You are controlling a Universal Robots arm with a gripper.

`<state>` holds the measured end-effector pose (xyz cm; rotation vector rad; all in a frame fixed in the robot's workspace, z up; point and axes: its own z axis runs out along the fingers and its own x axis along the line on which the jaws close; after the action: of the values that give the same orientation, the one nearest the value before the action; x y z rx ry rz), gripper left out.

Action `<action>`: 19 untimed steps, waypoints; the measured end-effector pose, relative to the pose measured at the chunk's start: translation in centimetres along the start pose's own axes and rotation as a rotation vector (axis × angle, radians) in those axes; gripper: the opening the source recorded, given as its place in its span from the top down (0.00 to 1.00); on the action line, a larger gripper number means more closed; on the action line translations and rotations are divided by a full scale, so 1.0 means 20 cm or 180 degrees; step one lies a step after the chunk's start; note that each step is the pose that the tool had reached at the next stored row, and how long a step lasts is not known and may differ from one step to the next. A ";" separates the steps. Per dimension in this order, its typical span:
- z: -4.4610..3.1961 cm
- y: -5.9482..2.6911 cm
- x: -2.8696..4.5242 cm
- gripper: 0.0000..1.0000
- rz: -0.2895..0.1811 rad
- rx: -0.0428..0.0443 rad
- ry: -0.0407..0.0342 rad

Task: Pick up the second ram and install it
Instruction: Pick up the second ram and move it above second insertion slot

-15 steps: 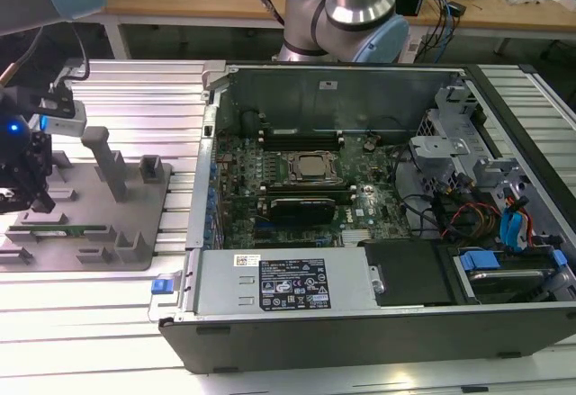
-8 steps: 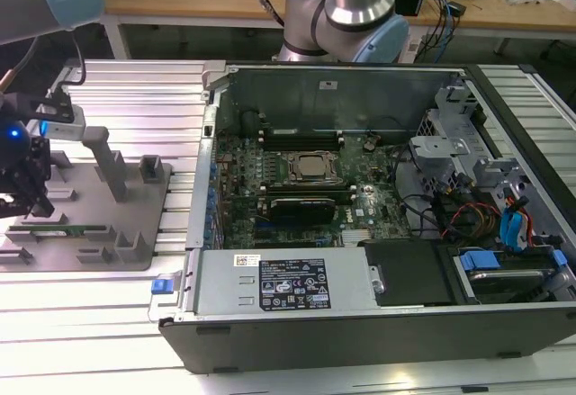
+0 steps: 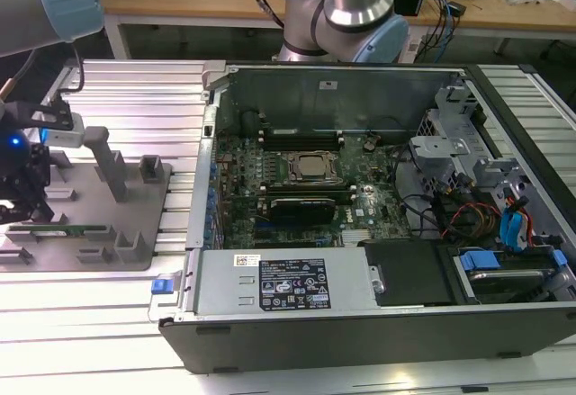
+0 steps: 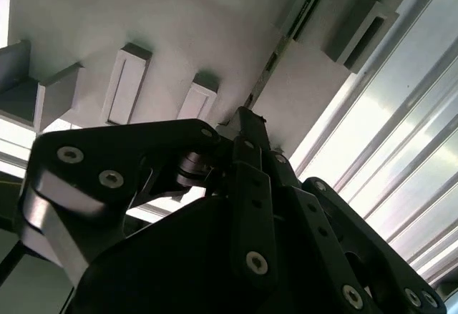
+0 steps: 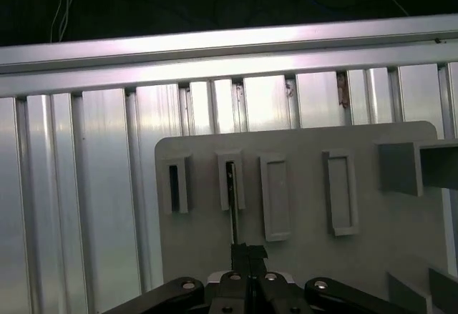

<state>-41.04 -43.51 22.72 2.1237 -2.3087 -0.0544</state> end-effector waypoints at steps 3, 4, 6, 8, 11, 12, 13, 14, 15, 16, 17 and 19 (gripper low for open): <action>0.015 0.002 0.002 0.92 -0.0016 -0.0001 0.0001; 0.019 0.003 0.003 0.92 -0.0019 0.0000 0.0001; 0.024 0.004 0.005 0.92 -0.0028 -0.0001 0.0002; 0.024 0.004 0.005 0.92 -0.0029 -0.0001 0.0001; 0.024 0.004 0.005 0.92 -0.0029 -0.0001 0.0002; 0.024 0.004 0.005 0.86 -0.0029 -0.0001 0.0002; 0.024 0.004 0.005 0.79 -0.0029 -0.0001 0.0002; 0.024 0.004 0.005 0.72 -0.0029 -0.0001 0.0003; 0.030 0.004 0.005 0.72 -0.0029 0.0002 0.0032; 0.037 0.003 0.005 0.72 -0.0030 0.0004 0.0059; 0.042 0.003 0.006 0.72 -0.0032 0.0005 0.0068; 0.055 0.003 0.006 0.72 -0.0059 0.0005 0.0076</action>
<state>-41.14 -43.60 21.62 2.1344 -2.2772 -0.0274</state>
